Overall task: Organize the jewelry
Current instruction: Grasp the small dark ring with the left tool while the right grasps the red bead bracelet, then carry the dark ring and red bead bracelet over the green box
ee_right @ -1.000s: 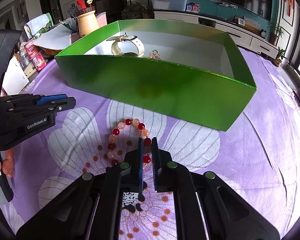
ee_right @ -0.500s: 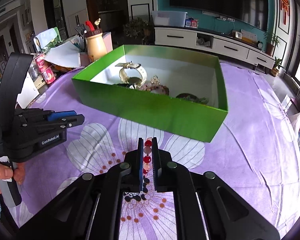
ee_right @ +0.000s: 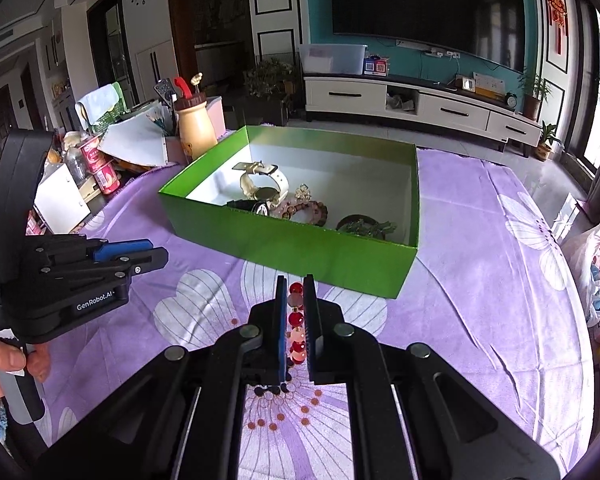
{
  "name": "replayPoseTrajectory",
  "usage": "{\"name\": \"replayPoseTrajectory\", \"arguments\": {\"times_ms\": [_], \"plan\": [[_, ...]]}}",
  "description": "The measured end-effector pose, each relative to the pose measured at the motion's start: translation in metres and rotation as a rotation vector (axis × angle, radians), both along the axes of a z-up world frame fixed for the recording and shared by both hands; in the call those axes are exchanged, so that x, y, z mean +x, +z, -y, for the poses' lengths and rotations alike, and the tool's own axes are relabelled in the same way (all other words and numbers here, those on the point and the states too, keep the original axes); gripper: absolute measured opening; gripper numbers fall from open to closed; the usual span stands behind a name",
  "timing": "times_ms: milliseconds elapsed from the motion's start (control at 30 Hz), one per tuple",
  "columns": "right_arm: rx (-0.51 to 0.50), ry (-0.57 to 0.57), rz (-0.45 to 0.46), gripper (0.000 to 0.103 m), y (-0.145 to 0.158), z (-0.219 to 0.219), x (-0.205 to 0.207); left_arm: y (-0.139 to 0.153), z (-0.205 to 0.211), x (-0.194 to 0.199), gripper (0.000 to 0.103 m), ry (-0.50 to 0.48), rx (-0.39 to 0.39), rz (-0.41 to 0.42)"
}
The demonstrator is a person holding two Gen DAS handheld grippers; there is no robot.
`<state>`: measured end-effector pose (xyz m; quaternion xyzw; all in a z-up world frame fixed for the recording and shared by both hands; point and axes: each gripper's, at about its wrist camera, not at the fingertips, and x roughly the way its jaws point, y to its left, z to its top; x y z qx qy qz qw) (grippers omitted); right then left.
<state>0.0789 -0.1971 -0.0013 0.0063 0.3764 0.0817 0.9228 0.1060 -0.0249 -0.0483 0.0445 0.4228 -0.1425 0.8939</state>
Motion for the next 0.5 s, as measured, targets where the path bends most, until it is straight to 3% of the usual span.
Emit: {"name": "replayPoseTrajectory", "arguments": {"times_ms": [500], "plan": [[0.015, 0.017, 0.066, 0.007, 0.031, 0.005, 0.008, 0.031, 0.011, 0.009, 0.019, -0.018, 0.004, 0.055]]}}
